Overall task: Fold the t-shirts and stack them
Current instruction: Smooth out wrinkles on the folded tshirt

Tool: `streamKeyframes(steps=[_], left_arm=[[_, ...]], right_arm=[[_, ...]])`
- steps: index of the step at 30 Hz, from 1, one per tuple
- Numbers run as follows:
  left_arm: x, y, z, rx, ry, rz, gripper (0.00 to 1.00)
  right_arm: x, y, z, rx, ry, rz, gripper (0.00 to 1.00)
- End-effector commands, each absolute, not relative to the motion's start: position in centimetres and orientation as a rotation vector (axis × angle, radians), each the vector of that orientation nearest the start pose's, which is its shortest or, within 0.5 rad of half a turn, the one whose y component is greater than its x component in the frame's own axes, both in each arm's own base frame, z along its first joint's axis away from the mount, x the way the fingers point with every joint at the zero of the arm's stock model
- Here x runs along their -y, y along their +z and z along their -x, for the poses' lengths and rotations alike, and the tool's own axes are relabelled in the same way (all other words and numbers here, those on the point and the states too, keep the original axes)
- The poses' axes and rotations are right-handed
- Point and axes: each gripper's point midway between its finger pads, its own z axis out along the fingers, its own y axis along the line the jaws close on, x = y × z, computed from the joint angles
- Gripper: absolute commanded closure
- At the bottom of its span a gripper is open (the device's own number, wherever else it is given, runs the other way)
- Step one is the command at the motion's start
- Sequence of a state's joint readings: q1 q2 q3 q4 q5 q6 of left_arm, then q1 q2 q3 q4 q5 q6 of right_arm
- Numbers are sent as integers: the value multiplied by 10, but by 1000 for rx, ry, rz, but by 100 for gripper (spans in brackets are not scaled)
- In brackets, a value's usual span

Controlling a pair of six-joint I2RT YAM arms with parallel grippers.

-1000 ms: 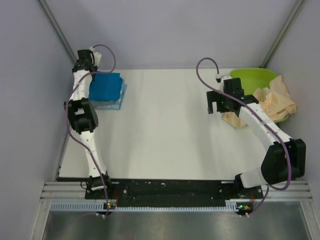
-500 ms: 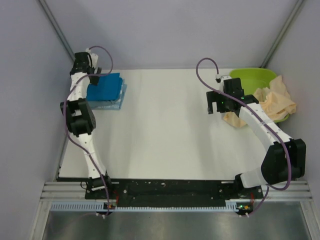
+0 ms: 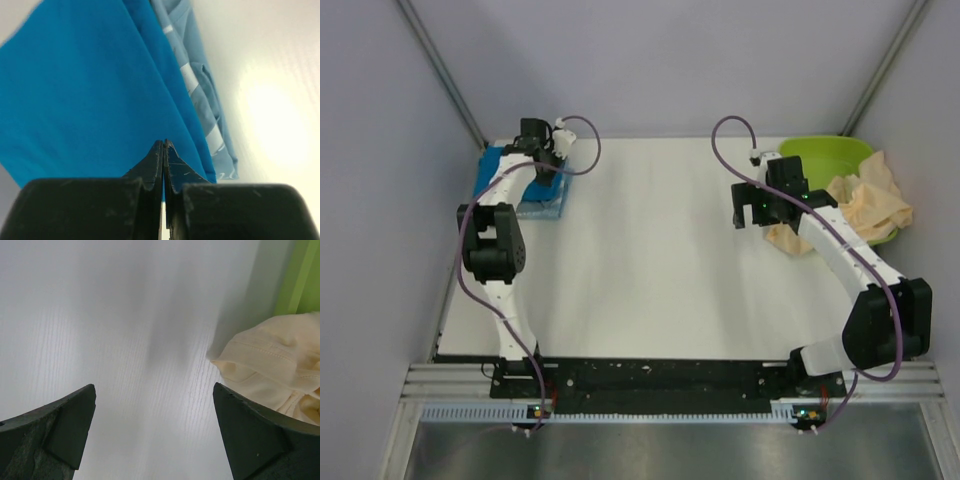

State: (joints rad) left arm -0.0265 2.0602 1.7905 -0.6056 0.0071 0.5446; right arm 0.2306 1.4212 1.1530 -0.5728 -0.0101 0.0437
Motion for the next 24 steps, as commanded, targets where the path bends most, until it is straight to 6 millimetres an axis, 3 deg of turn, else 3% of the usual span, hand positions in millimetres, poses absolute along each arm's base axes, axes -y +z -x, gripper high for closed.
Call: streamKeyframes(steps=[1, 4, 7, 11, 15, 19, 20, 21, 24], left_arm=[[-6, 95, -520, -2459, 203, -719, 100], [6, 74, -508, -2493, 119, -734, 100], [11, 70, -502, -2504, 77, -715, 100], [22, 88, -498, -2472, 8, -711, 100], [43, 140, -481, -2362, -101, -731, 72], [72, 173, -439, -2184, -215, -765, 35], [77, 179, -428, -2138, -213, -757, 22], [78, 175, -419, -2108, -192, -737, 2], [75, 167, -395, -2001, -107, -657, 1]], right_arm=[[-85, 172, -357, -2341, 139, 238, 1], [-83, 169, -355, -2345, 128, 237, 1], [-84, 170, -355, -2343, 127, 244, 1], [-83, 172, -355, -2334, 128, 239, 1], [-84, 173, -354, -2292, 139, 226, 1], [-91, 172, -352, -2233, 200, 213, 1], [-93, 172, -352, -2214, 218, 201, 1], [-95, 171, -351, -2198, 236, 182, 1], [-97, 170, -348, -2131, 280, 145, 1]])
